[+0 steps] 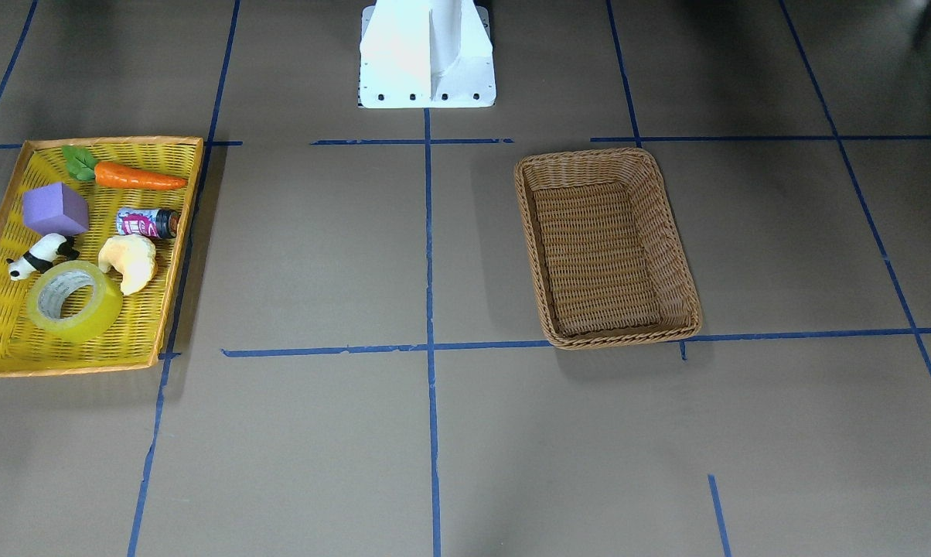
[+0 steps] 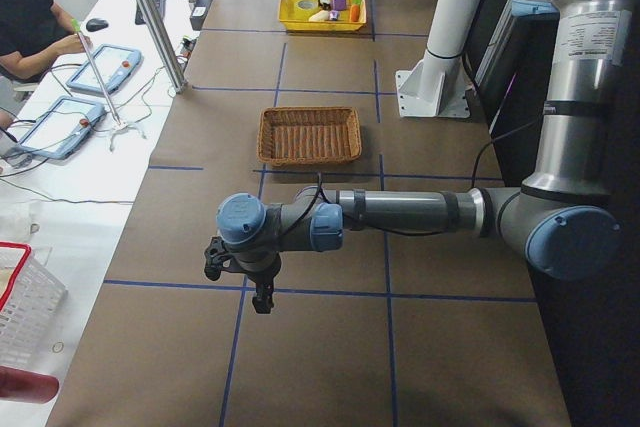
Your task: Move tape to another basket
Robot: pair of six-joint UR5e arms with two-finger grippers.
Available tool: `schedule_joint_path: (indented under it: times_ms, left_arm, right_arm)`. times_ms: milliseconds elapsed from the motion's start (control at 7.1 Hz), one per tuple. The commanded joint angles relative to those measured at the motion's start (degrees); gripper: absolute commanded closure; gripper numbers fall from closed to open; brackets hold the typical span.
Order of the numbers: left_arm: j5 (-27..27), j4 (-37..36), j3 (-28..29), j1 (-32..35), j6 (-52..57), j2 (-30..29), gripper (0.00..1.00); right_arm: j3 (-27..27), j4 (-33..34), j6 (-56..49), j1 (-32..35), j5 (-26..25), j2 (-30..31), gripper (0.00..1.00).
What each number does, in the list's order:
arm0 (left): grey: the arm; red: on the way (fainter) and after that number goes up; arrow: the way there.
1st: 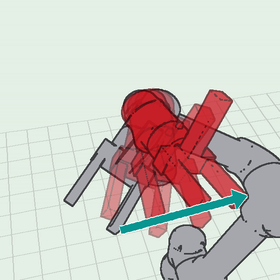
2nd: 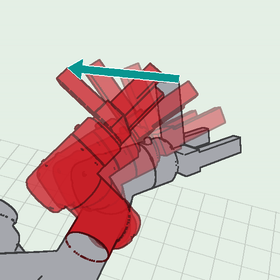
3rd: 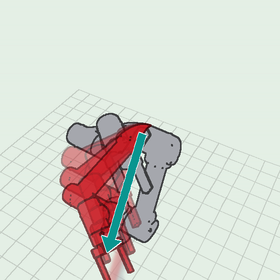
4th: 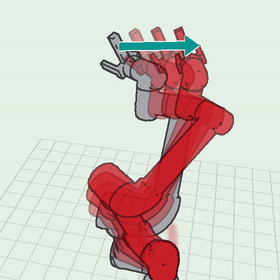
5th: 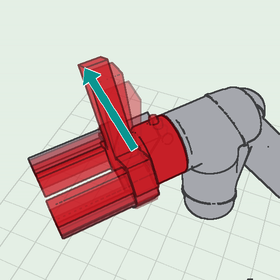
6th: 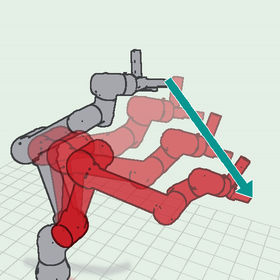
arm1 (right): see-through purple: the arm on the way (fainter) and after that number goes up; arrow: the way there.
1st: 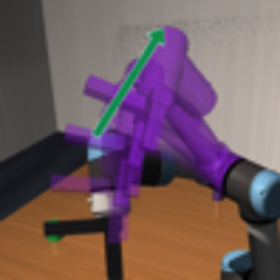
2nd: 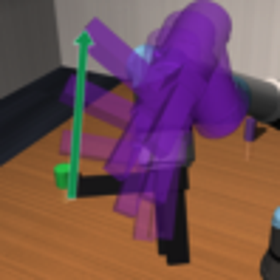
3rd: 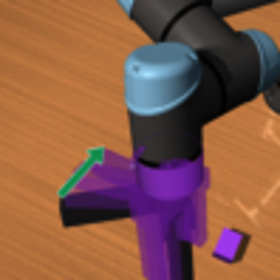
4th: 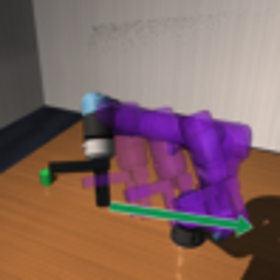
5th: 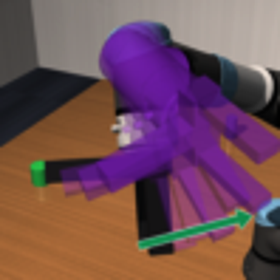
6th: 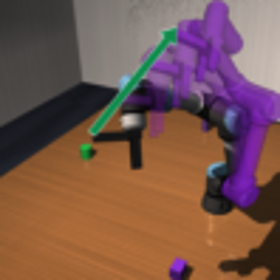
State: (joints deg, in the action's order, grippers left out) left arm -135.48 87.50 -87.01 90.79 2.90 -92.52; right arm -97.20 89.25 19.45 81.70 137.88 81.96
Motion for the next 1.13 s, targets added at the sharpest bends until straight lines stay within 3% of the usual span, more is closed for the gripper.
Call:
schedule_joint_path:
  times_ms: [0,282,564,987]
  left_arm:
    - [-0.1,0.0,0.0,0.0,0.0,0.0,0.0]
    - [-0.1,0.0,0.1,0.0,0.0,0.0,0.0]
    - [-0.1,0.0,0.0,0.0,0.0,0.0,0.0]
    - [-0.1,0.0,0.0,0.0,0.0,-0.1,0.0]
  right_arm:
    - [-0.1,-6.4,0.9,-5.2,-0.6,0.4,0.0]
    - [-0.1,-11.5,4.1,-8.1,-1.7,1.5,0.0]
    - [0.9,-15.1,6.5,-14.1,-8.4,0.9,0.0]
    - [4.2,-20.3,12.3,-18.9,-10.5,1.1,0.0]
